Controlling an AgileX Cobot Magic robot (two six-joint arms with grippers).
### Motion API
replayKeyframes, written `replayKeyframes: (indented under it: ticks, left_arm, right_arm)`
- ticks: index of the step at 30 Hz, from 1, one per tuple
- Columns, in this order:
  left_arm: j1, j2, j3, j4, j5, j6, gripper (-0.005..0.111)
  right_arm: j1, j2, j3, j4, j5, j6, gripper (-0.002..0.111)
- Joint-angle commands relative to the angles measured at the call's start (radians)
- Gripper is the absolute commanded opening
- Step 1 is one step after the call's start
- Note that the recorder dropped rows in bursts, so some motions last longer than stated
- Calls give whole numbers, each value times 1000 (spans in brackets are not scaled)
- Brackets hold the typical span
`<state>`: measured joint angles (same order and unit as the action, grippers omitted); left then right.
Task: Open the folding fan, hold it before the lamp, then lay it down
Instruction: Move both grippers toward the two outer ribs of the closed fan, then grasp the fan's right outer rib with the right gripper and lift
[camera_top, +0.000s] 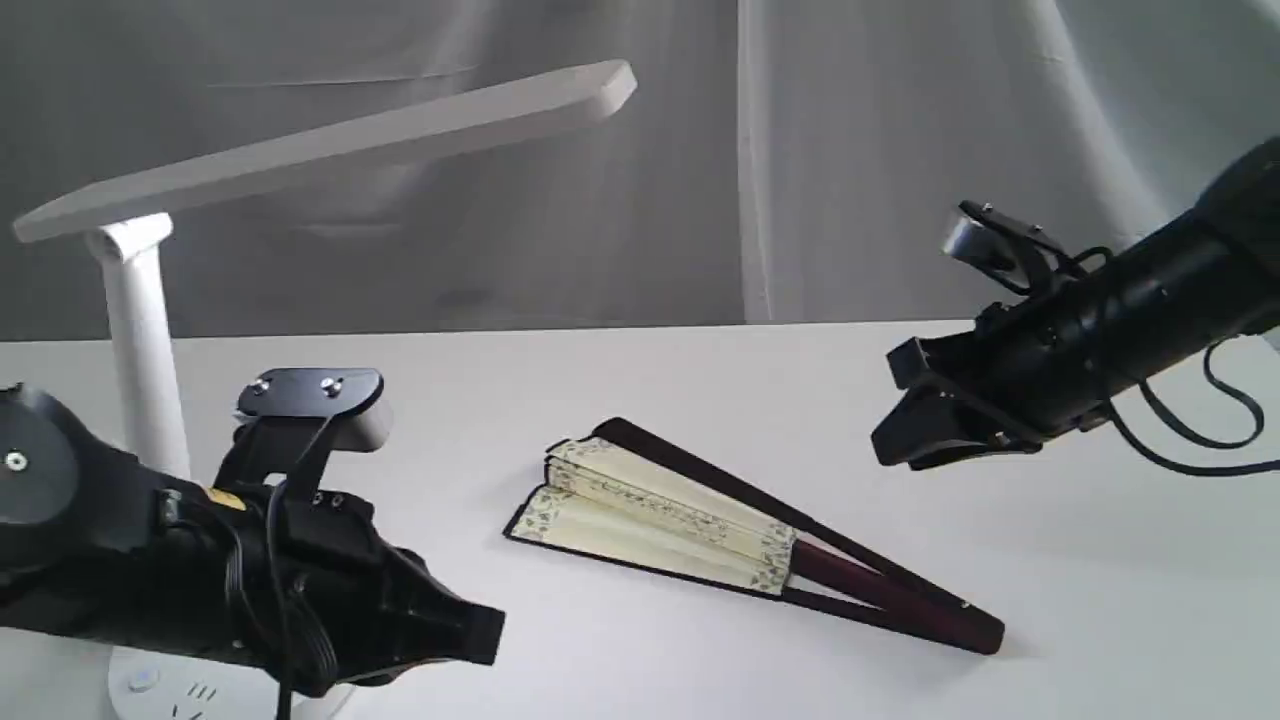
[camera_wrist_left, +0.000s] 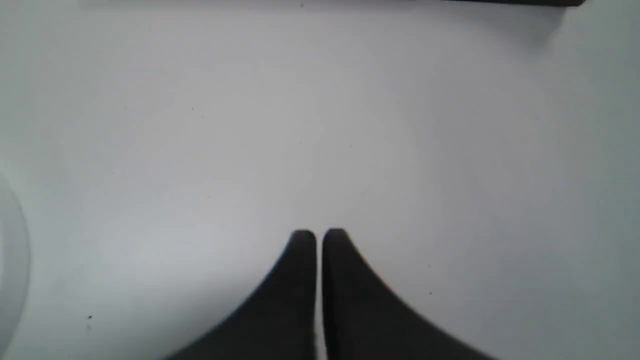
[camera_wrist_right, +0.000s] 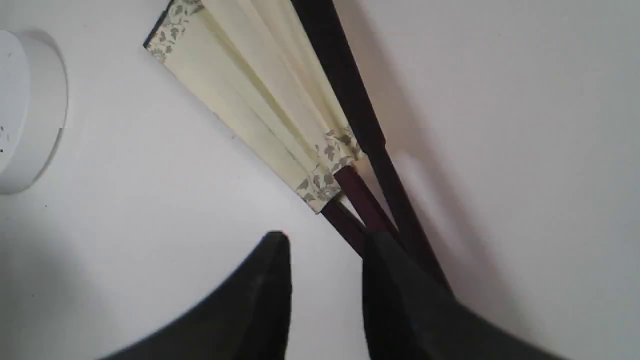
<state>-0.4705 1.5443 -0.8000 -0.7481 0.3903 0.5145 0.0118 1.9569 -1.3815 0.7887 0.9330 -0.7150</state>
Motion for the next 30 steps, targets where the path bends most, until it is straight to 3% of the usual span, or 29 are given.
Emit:
replayKeyframes:
  ticks: [1,6,13,21,30]
  left_arm:
    - [-6,37,-27,7,8,8,2]
    - [-6,69,-55,7,-15,8,2]
    - [-4,109,-115,-22,-20,6,2]
    - [68,168,-162,-82,38,3,2]
    - [73,168,-171,-84,55,11,2]
  right_arm:
    - [21,20,-33,-21,-6,7,27]
    - [47,84,-64,-17,-16,-13,40]
    - [48,165,-75,14,-43,-30,40]
    - [48,227,-77,52,-111,-90,40]
    - [48,355,-281,60,117,-6,40]
